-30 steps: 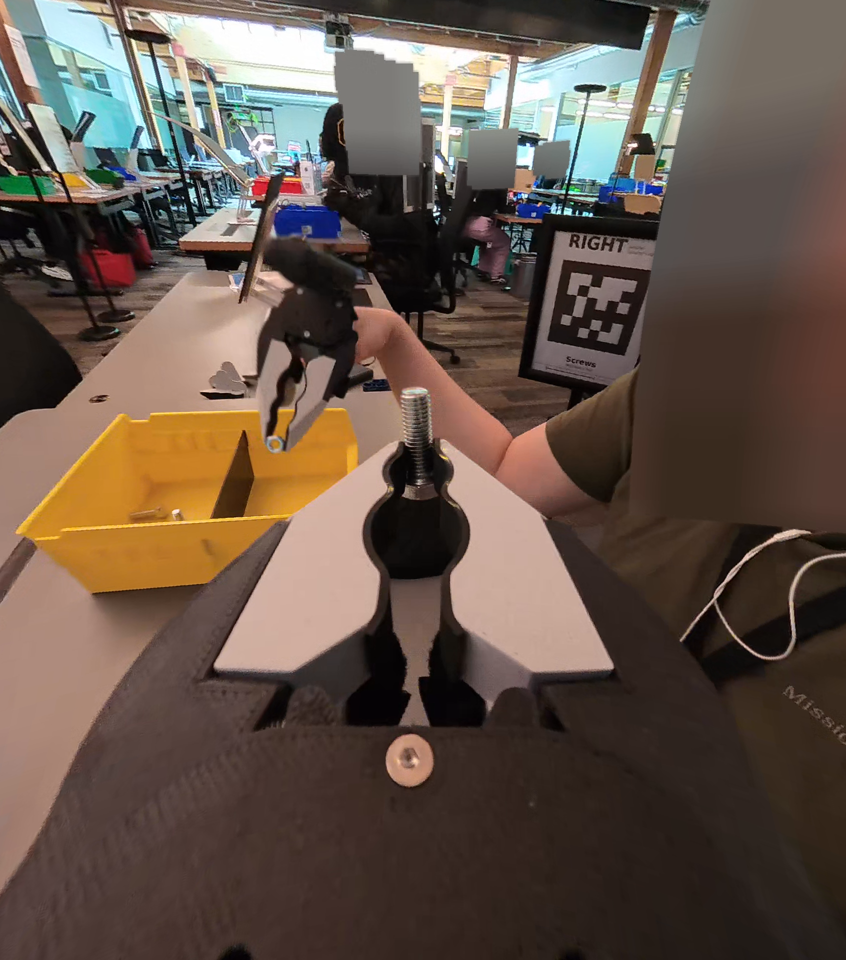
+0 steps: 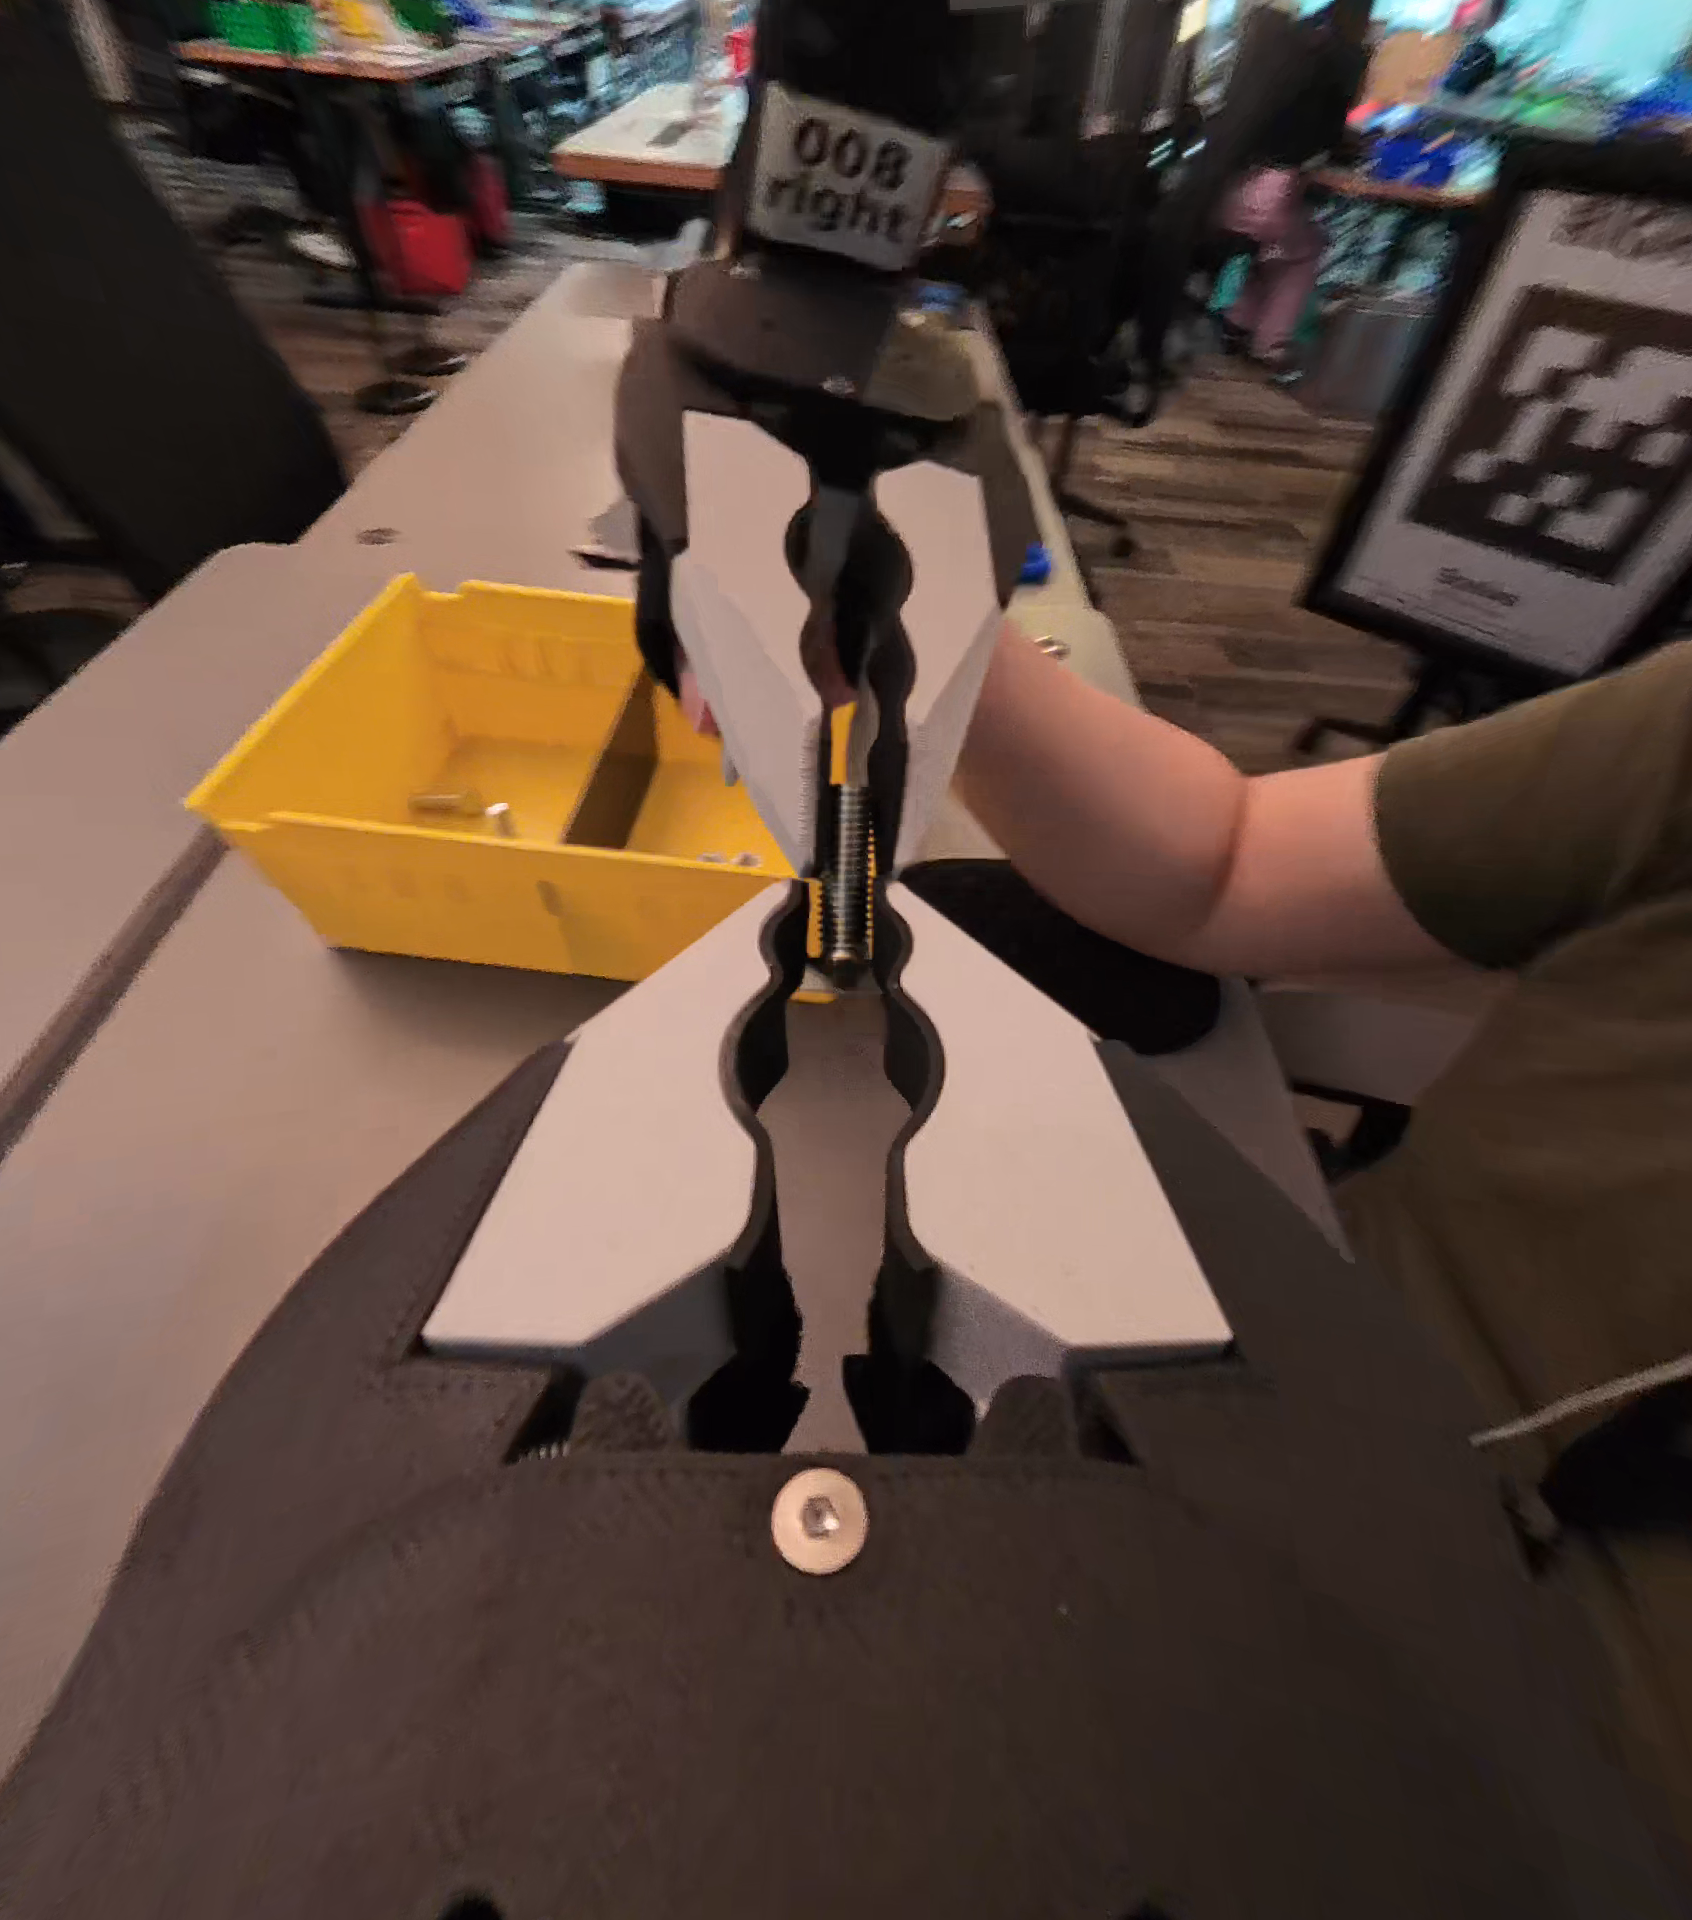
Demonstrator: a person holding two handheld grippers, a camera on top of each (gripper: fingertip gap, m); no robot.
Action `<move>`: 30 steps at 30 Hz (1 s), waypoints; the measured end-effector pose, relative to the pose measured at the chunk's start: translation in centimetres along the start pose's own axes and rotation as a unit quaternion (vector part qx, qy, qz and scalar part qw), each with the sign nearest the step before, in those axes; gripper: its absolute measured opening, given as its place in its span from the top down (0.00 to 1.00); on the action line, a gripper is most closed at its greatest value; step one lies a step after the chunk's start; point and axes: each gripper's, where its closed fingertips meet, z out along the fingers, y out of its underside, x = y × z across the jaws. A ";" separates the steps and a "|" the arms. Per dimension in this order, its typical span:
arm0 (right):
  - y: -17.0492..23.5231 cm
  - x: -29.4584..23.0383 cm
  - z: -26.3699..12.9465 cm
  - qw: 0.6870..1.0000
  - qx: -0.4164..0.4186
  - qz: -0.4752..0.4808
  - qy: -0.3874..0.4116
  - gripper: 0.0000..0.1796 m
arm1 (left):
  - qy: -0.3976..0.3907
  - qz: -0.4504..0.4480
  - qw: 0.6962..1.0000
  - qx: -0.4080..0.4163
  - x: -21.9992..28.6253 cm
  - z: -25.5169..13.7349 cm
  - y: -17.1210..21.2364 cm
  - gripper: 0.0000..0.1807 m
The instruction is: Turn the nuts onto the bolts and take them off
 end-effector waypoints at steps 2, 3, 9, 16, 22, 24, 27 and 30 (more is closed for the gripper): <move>1.7 0.8 -0.7 0.999 -0.032 0.026 0.011 0.96 | -0.016 0.017 1.000 -0.015 -0.2 0.5 0.3 0.81; 2.1 0.8 -0.9 0.999 -0.034 0.041 0.002 0.96 | -0.010 0.023 1.000 -0.016 0.2 0.7 0.5 0.75; 3.1 -0.8 -0.2 0.996 -0.066 0.043 -0.044 0.96 | 0.003 0.019 1.000 -0.023 0.2 1.5 1.2 0.76; 6.6 8.2 -11.0 0.957 -0.095 0.120 0.247 0.96 | -0.042 0.001 0.998 0.043 -2.1 -2.5 -1.6 0.68; 19.1 13.2 -20.5 0.826 -0.188 0.310 0.431 0.96 | -0.059 0.028 0.995 0.080 -2.6 -4.7 -2.7 0.65; 21.7 13.5 -20.6 0.807 -0.203 0.348 0.432 0.95 | -0.061 0.031 0.994 0.082 -2.7 -4.9 -2.8 0.65; 23.7 14.2 -19.9 0.790 -0.199 0.384 0.434 0.96 | -0.060 0.027 0.994 0.082 -2.6 -4.9 -2.8 0.65; 23.6 15.1 -19.3 0.788 -0.183 0.388 0.441 0.86 | -0.049 0.030 0.994 0.089 -2.0 -4.9 -3.2 0.64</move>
